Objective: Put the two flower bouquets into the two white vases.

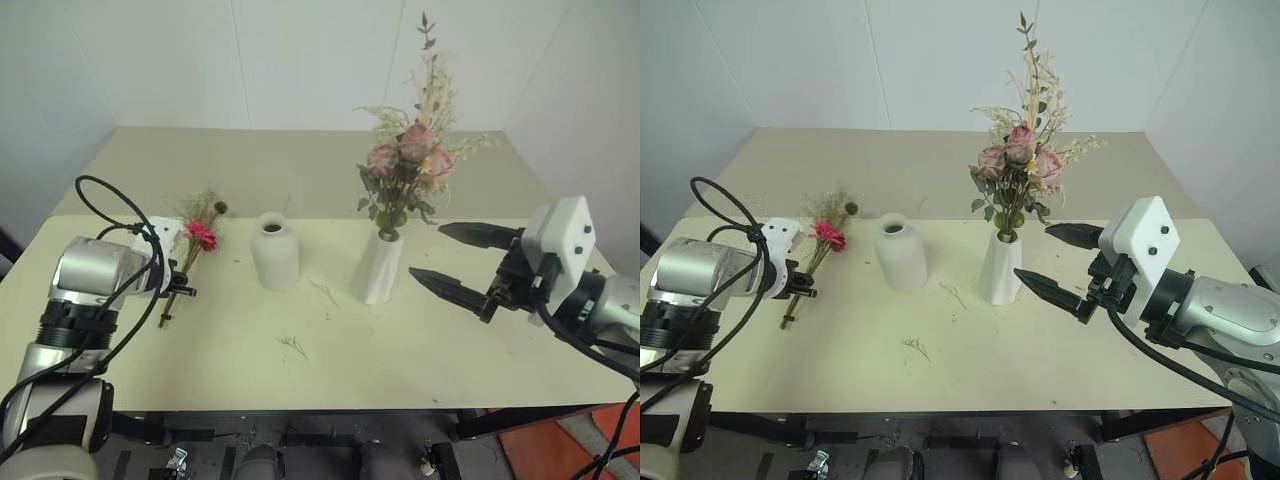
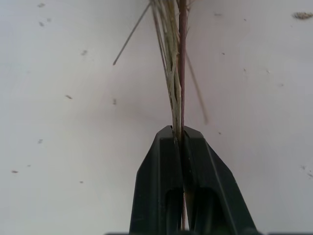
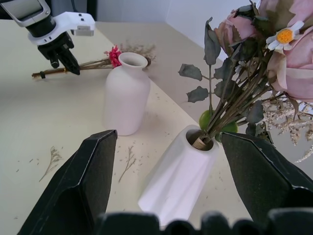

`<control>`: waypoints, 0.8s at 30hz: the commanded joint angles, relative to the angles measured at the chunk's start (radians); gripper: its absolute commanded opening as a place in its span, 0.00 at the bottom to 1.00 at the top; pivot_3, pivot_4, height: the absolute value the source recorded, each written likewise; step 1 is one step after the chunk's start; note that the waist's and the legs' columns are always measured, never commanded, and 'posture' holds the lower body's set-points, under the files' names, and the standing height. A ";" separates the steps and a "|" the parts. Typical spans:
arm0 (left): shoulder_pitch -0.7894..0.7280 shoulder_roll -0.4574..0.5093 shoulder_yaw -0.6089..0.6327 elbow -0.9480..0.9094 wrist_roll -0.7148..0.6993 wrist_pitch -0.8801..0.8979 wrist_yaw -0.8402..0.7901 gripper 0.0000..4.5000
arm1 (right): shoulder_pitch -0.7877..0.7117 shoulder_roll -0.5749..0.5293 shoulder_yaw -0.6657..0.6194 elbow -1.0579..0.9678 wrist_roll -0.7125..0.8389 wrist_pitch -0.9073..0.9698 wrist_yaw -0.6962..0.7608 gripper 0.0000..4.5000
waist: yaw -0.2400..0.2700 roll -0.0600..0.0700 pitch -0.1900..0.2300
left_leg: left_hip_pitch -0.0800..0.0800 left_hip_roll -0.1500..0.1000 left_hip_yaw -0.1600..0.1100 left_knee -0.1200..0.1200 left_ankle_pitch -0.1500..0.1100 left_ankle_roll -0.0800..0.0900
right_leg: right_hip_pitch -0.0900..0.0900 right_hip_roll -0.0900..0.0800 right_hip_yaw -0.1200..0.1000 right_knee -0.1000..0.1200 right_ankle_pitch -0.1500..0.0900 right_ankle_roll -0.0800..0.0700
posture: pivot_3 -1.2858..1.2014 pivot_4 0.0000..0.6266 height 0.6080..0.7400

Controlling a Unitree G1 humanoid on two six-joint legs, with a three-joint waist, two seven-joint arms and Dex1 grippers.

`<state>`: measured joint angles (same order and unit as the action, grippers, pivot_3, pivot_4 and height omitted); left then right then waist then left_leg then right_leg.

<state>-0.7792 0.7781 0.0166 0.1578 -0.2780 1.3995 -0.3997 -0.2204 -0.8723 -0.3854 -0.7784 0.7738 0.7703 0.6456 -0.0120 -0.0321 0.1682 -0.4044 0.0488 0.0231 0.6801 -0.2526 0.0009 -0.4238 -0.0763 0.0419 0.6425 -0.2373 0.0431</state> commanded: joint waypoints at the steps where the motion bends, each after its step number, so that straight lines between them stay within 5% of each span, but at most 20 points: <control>1: 0.002 -0.003 0.145 -0.116 -0.002 -0.114 0.026 0.01 | 0.000 -0.007 -0.024 -0.030 0.017 -0.023 -0.010 0.88 | 0.000 0.000 0.000 | 0.000 0.000 0.000 0.000 0.000 0.000 | 0.000 0.000 0.000 0.000 0.000 0.000 | 0.52 0.24 1.00; 7: 0.029 -0.088 0.328 -0.242 -0.056 -0.429 0.011 0.01 | 0.006 -0.007 -0.020 -0.029 0.009 -0.025 -0.027 0.88 | 0.002 0.000 0.000 | 0.000 0.000 0.000 0.000 0.000 0.000 | 0.001 -0.001 0.000 0.000 0.000 0.000 | 0.52 0.24 1.00; 24: -0.143 -0.233 0.320 -0.144 -0.362 -0.710 -0.339 0.01 | 0.056 0.021 0.000 -0.052 -0.023 -0.069 -0.061 0.88 | -0.003 0.000 0.000 | 0.001 0.000 0.000 0.001 0.000 -0.001 | 0.001 0.000 0.000 0.001 0.000 0.000 | 0.52 0.24 1.00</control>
<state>-0.8947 0.5412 0.3309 0.0181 -0.6197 0.7270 -0.7160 -0.1656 -0.8543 -0.3635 -0.7975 0.7580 0.7317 0.5966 -0.0152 -0.0323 0.1681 -0.4032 0.0484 0.0233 0.6811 -0.2522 0.0003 -0.4227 -0.0765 0.0423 0.6438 -0.2371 0.0430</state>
